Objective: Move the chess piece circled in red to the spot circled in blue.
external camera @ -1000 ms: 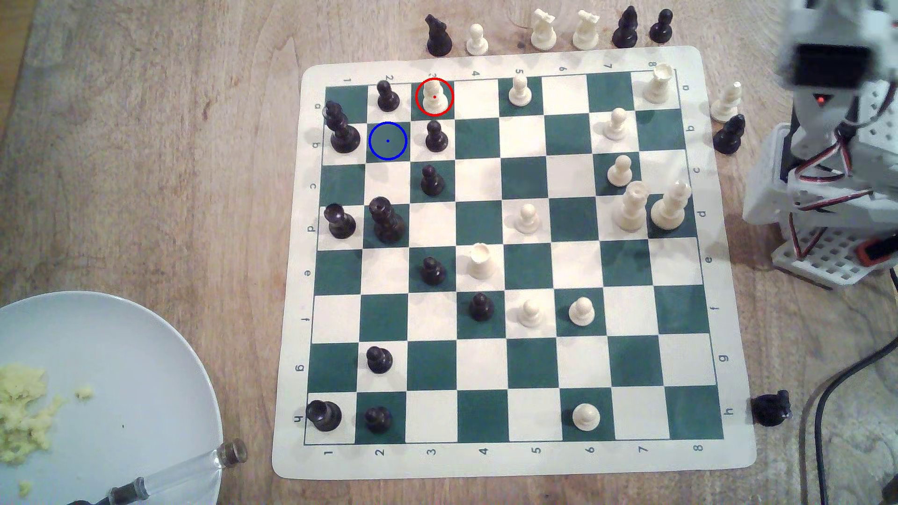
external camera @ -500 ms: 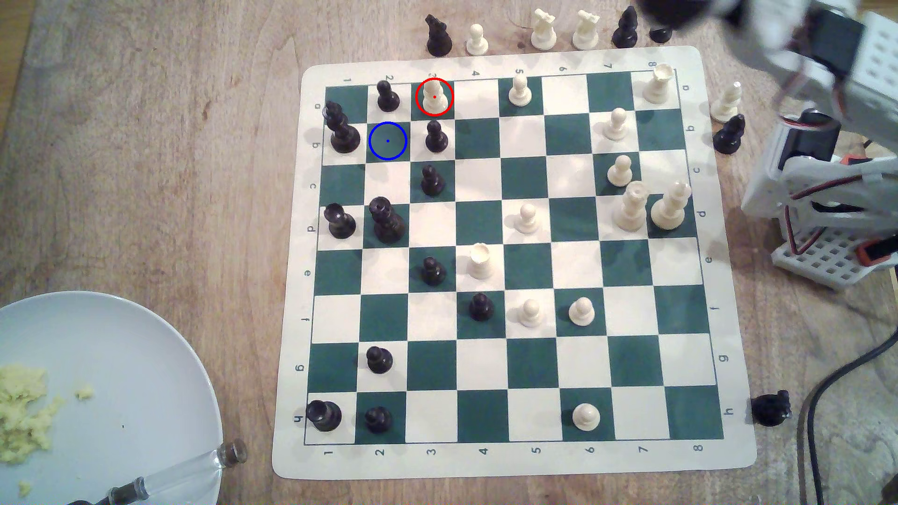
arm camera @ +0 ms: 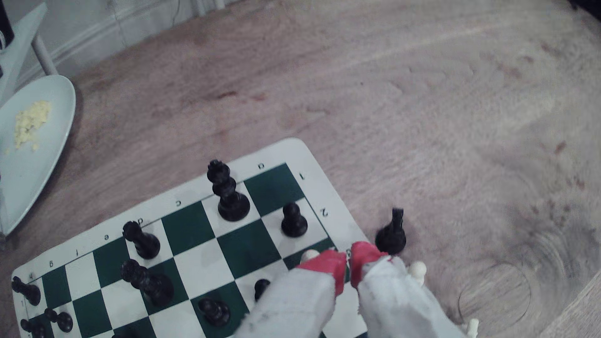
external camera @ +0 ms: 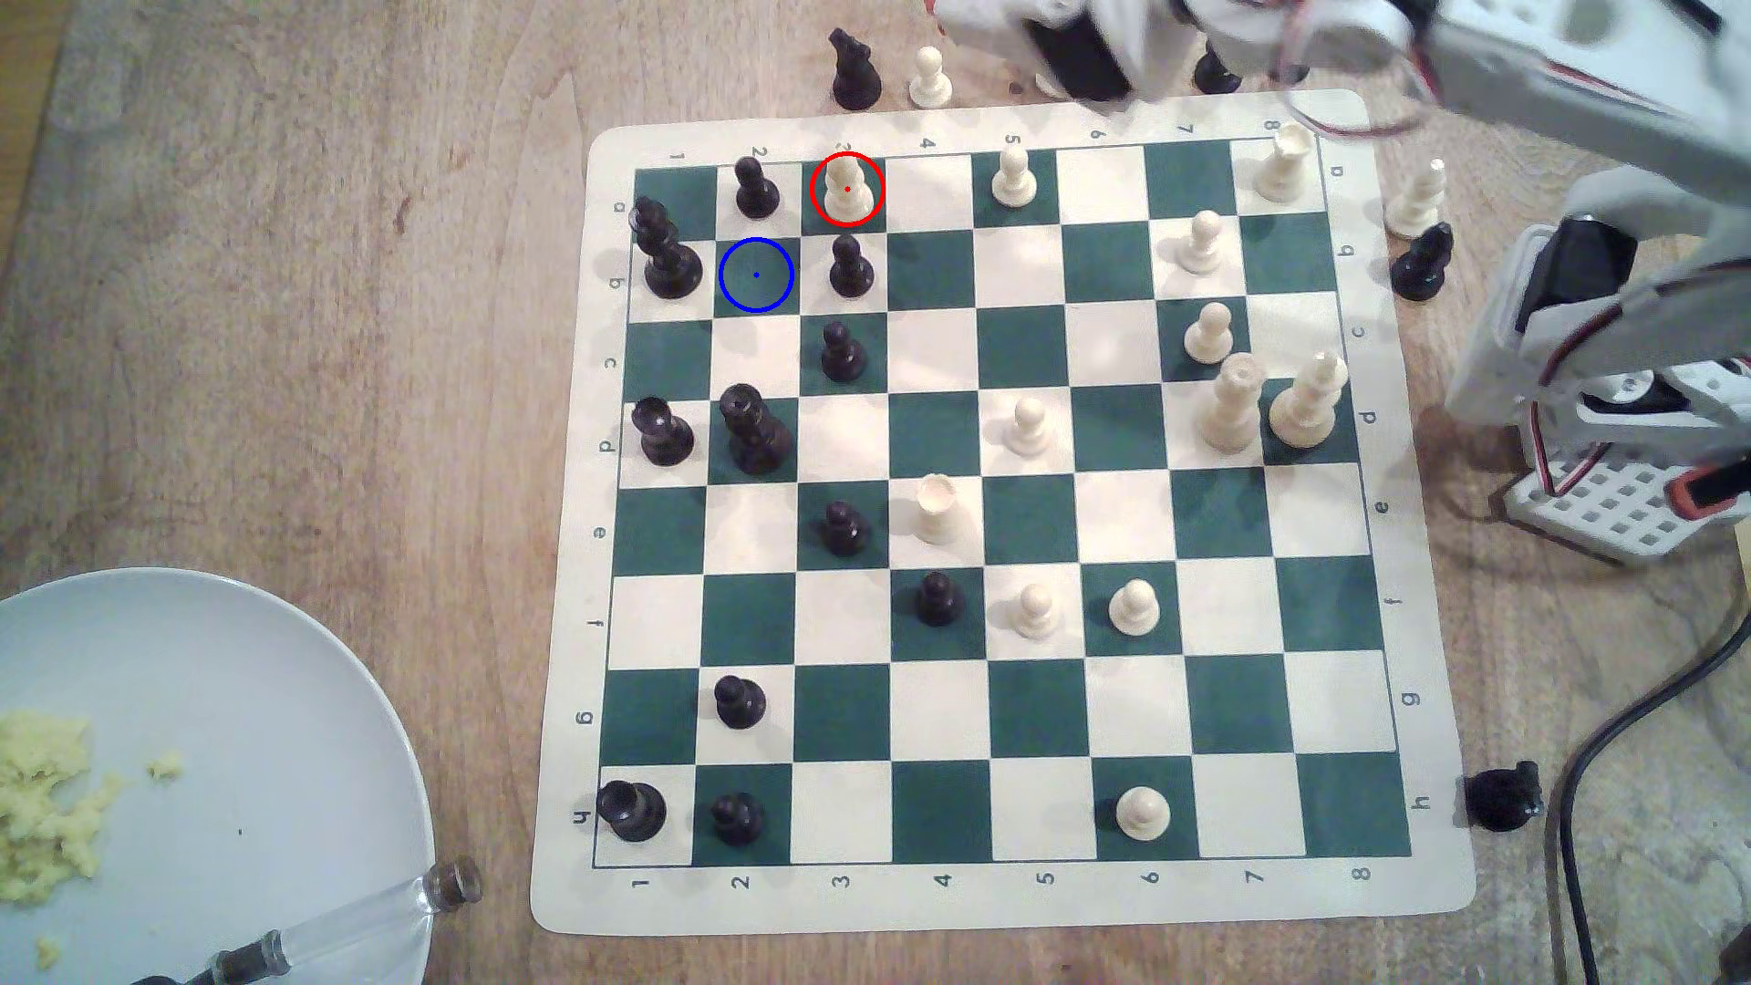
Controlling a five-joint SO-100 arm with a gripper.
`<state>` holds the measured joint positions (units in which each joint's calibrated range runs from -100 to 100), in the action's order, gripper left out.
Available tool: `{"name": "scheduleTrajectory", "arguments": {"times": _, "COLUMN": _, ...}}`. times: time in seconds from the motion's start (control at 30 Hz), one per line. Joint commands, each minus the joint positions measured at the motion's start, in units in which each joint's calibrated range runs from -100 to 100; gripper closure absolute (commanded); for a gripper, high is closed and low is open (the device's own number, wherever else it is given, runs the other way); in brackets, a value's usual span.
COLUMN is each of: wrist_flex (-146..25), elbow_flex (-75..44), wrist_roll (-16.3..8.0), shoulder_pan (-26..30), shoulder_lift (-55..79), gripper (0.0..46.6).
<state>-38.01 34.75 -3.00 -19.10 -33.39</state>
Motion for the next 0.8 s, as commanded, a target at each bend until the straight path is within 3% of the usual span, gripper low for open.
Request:
{"name": "scheduleTrajectory", "arguments": {"times": 0.0, "wrist_flex": -5.89, "elbow_flex": -16.53, "wrist_roll": -2.93, "shoulder_pan": 0.37, "shoulder_lift": 8.52, "gripper": 45.4}}
{"name": "scheduleTrajectory", "arguments": {"times": 0.1, "wrist_flex": -10.72, "elbow_flex": -26.23, "wrist_roll": -5.47, "shoulder_pan": 0.37, "shoulder_lift": 17.01, "gripper": 44.4}}
{"name": "scheduleTrajectory", "arguments": {"times": 0.23, "wrist_flex": -13.10, "elbow_flex": -32.48, "wrist_roll": -6.50, "shoulder_pan": 0.21, "shoulder_lift": 23.46, "gripper": 44.4}}
{"name": "scheduleTrajectory", "arguments": {"times": 0.33, "wrist_flex": -13.18, "elbow_flex": -33.12, "wrist_roll": -7.37, "shoulder_pan": 0.29, "shoulder_lift": 25.58, "gripper": 41.8}}
{"name": "scheduleTrajectory", "arguments": {"times": 0.47, "wrist_flex": -12.28, "elbow_flex": -33.12, "wrist_roll": -7.67, "shoulder_pan": 0.45, "shoulder_lift": 27.79, "gripper": 38.7}}
{"name": "scheduleTrajectory", "arguments": {"times": 0.77, "wrist_flex": -8.59, "elbow_flex": -34.11, "wrist_roll": -7.96, "shoulder_pan": 0.45, "shoulder_lift": 34.83, "gripper": 37.5}}
